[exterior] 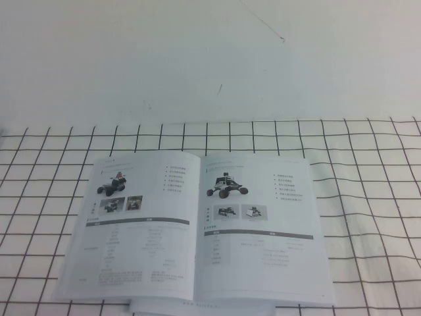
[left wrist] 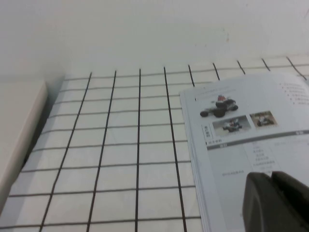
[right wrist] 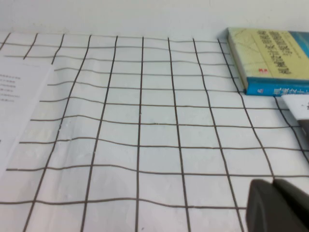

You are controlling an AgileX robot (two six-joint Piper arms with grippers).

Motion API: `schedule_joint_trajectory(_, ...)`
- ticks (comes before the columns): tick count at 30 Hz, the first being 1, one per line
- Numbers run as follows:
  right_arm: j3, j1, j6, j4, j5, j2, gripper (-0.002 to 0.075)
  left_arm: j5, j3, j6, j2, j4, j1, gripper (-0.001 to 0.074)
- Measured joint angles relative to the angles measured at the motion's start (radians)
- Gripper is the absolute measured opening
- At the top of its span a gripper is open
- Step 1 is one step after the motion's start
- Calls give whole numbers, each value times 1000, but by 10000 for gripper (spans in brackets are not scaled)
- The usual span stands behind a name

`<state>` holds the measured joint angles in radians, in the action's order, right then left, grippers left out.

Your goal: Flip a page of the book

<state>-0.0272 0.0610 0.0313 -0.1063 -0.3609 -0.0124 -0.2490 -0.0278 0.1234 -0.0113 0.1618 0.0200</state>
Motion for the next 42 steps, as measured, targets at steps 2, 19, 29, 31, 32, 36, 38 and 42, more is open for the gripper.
schedule_joint_trajectory(2,0,0,0,-8,11,0,-2,19,0,0,0,0,0,-2)
schedule_joint_trajectory(19,0,0,0,-63,189,0,-2,100,0,12,0,2,0,-2)
schedule_joint_trajectory(29,0,0,0,-66,519,0,-2,416,0,12,0,4,0,-4)
schedule_joint_trajectory(31,0,0,-2,-66,540,0,-2,477,0,12,0,4,0,-4)
schedule_joint_trajectory(32,0,0,-7,-66,542,0,-2,501,0,12,0,6,0,-3)
schedule_joint_trajectory(36,0,0,-17,-66,544,0,-2,554,0,12,0,6,0,-3)
schedule_joint_trajectory(38,0,0,-19,-66,565,0,-2,594,0,12,0,16,0,-3)
schedule_joint_trajectory(42,0,0,-21,-68,592,0,-2,697,0,4,0,35,0,-3)
